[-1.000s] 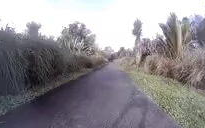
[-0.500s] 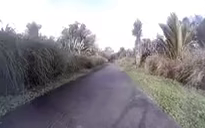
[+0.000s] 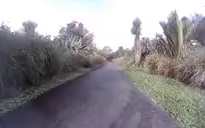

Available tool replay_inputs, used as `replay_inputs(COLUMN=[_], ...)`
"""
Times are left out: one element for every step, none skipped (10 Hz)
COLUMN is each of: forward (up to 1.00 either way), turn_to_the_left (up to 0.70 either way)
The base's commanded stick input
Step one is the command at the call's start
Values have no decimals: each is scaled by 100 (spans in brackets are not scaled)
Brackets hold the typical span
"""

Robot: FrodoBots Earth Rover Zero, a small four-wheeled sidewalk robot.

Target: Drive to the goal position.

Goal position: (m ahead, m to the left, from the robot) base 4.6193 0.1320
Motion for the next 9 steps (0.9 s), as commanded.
replay_inputs(forward=[85,85,85,85,85,85,85,85,85], turn_to_the_left=[-34,-29,-18,-8,0,0,0,0,0])
